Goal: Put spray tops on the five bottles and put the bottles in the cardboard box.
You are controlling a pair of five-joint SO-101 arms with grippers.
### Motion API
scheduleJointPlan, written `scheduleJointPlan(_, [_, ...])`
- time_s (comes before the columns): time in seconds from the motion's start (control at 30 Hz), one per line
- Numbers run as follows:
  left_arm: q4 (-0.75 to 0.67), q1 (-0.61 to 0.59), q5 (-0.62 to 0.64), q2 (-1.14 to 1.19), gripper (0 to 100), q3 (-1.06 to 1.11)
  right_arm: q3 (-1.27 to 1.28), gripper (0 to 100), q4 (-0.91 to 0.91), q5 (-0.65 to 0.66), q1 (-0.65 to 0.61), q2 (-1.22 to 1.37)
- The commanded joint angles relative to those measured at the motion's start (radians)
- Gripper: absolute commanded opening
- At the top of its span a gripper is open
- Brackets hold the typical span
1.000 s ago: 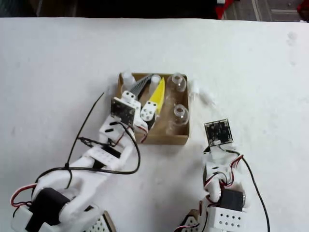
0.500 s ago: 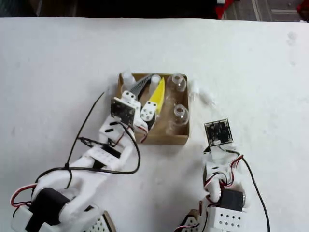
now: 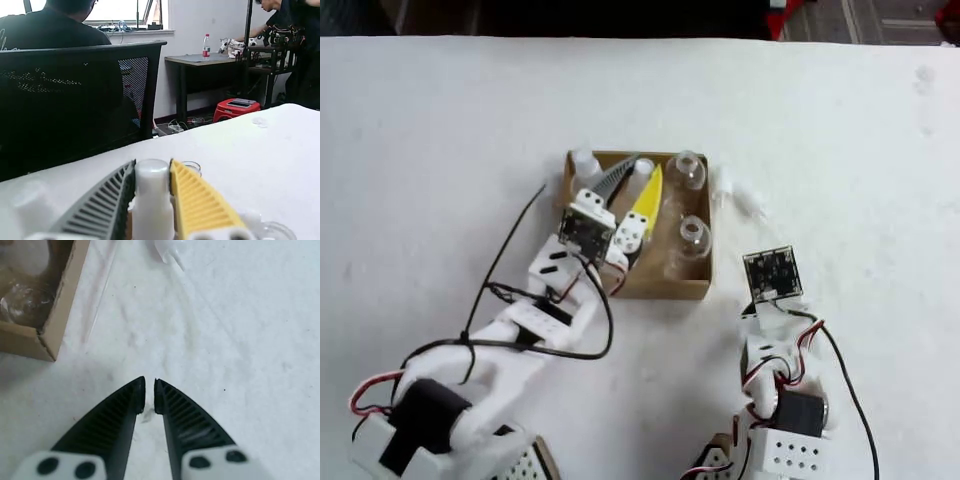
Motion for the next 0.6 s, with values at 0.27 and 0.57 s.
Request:
scheduleJointPlan(0.27, [-0.068, 0.004, 0.083, 0.070, 2, -0.008, 0.009, 1.8, 0.004, 0.017, -0.008, -0.004])
scheduleJointPlan(0.57, [-0.041, 0.010, 0.084, 0.064, 2, -0.006, 0.009, 1.8, 0.004, 0.017, -0.008, -0.004])
